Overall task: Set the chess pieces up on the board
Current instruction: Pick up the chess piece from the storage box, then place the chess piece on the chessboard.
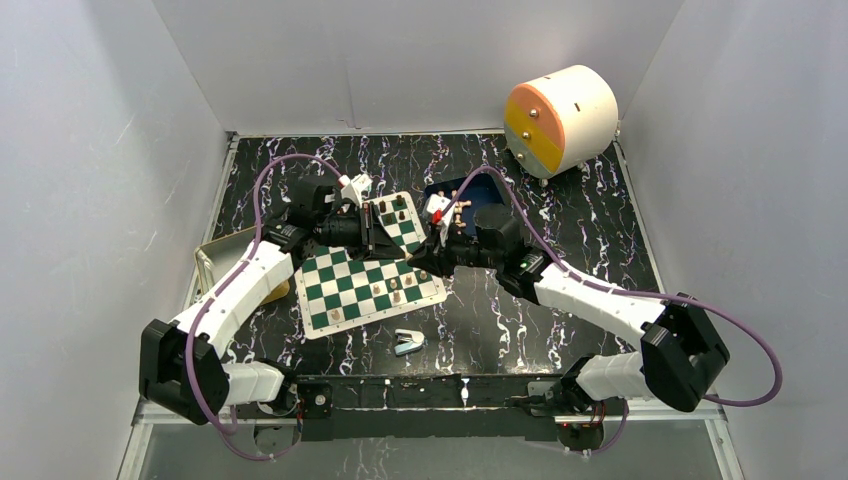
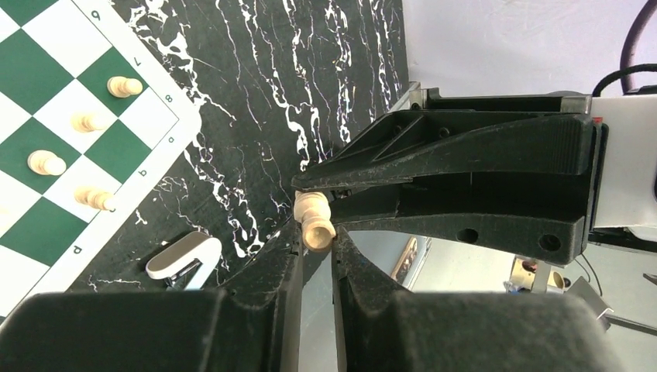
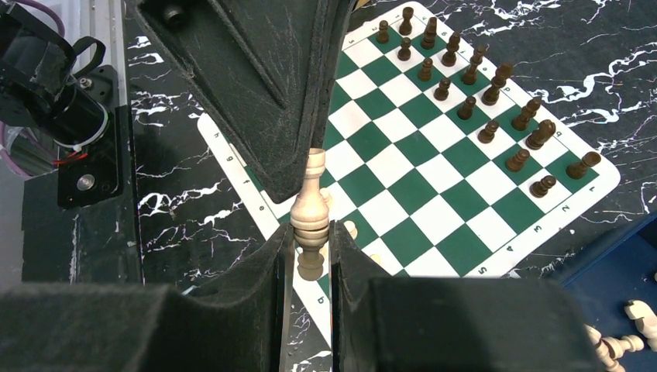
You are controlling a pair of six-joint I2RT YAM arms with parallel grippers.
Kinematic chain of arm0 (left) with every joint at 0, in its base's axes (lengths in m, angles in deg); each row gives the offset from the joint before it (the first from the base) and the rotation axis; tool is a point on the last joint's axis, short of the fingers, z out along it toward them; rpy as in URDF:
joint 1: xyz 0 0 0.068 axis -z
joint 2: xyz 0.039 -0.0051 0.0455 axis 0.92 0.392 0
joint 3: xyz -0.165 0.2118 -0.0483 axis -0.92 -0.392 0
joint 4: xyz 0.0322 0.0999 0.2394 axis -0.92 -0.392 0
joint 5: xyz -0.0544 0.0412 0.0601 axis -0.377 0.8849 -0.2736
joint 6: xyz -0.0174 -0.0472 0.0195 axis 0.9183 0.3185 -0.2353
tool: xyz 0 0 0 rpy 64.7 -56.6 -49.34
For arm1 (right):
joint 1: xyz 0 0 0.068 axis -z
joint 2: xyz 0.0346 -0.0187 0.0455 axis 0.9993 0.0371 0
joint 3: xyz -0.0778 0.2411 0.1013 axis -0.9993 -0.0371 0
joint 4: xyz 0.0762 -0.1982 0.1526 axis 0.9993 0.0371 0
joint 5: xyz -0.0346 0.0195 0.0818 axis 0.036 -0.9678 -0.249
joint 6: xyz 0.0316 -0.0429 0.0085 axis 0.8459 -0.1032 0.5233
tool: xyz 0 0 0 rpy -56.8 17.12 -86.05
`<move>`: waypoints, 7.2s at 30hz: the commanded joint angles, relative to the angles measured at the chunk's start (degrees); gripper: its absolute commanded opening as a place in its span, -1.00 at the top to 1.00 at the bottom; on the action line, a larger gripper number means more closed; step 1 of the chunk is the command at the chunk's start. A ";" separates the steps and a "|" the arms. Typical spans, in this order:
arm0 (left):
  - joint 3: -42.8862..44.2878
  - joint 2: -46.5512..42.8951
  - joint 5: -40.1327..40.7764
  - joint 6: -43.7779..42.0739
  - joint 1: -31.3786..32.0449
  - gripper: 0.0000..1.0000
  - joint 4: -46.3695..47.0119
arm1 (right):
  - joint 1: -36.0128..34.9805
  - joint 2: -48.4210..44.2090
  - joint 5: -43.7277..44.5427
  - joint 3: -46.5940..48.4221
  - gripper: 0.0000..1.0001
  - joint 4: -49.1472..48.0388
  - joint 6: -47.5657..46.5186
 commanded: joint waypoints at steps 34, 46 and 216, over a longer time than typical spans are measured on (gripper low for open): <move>-10.35 -16.48 57.19 -3.34 -0.15 0.99 -32.91 | -0.26 -8.26 4.09 -7.43 0.62 -2.93 -0.37; -14.68 -13.89 59.76 3.81 -0.19 1.00 -27.89 | -0.26 -11.36 3.65 -11.05 0.60 -5.02 0.35; -12.16 -23.60 12.07 -14.37 -0.22 -0.17 27.19 | -0.14 -9.54 28.02 -3.30 0.49 -14.81 72.13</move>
